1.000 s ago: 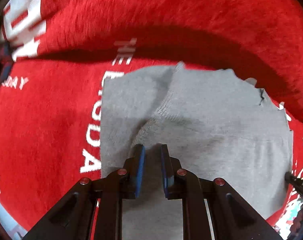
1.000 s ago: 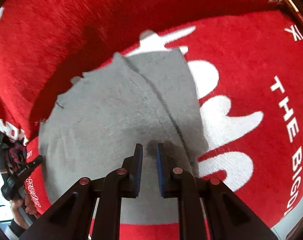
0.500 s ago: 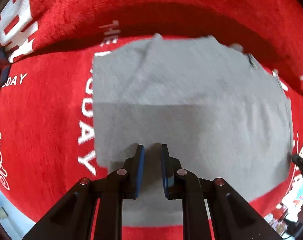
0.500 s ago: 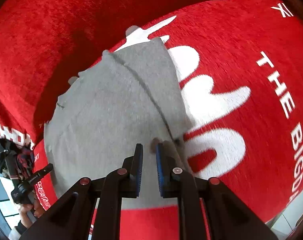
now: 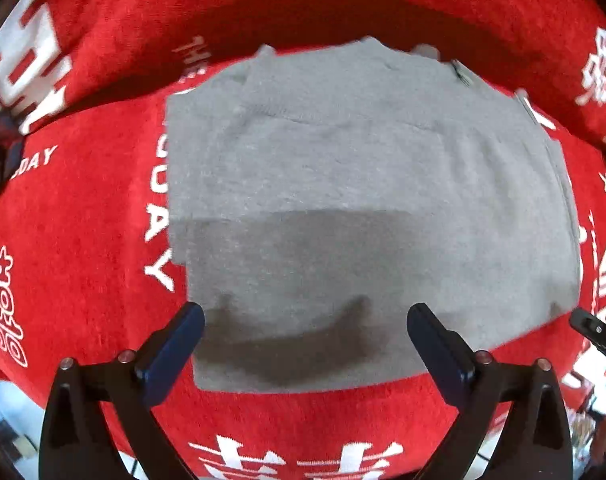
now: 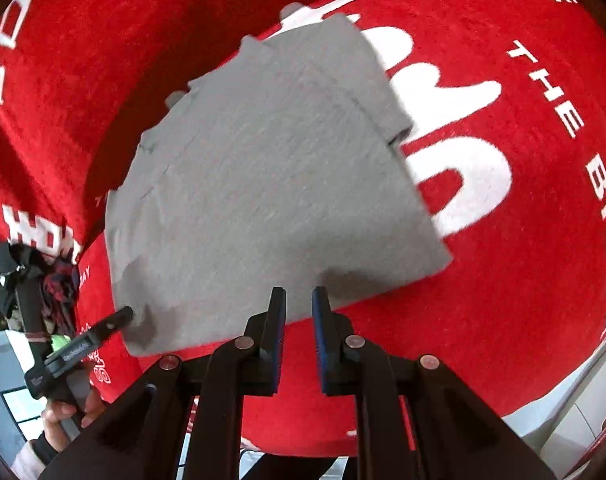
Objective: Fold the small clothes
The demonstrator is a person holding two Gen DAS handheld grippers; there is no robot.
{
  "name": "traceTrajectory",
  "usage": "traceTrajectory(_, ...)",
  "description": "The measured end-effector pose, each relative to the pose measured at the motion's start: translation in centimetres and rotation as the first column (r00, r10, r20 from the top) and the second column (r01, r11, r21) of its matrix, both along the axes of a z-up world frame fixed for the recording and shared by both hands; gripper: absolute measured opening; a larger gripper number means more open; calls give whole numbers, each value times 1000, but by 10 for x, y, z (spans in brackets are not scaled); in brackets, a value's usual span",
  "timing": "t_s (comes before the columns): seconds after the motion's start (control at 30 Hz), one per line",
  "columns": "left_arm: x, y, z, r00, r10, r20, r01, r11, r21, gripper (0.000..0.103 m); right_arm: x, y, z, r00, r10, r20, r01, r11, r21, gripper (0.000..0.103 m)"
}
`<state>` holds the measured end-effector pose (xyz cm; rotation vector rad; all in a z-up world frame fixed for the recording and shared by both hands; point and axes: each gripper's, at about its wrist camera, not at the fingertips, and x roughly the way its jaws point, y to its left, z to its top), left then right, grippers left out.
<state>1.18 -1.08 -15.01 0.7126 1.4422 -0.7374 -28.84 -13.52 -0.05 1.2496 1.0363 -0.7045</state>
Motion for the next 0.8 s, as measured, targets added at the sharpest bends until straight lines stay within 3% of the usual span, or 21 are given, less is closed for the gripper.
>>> traceTrajectory(0.23,-5,-7,14,1000,-17,-2,17,1000,-14,102,18,20,6,999,36,-6,-36,999,14,15)
traceTrajectory(0.37,9,1,17,1000,-4,-13,3,1000,-18,102,26,29,8,999,46,-9,-46,999,20,44)
traceTrajectory(0.57,35,21,4,999,36,-27,-36,999,-5,102,48,43,0,998,61,-7,-61,996,63,44)
traceTrajectory(0.63,41,29,3,999,48,-26,-48,999,-3,102,57,49,-3,998,70,-1,-69,995,71,49)
traceTrajectory(0.8,56,43,3,998,66,-16,-66,998,0,102,83,60,-7,994,87,61,-93,991,100,72)
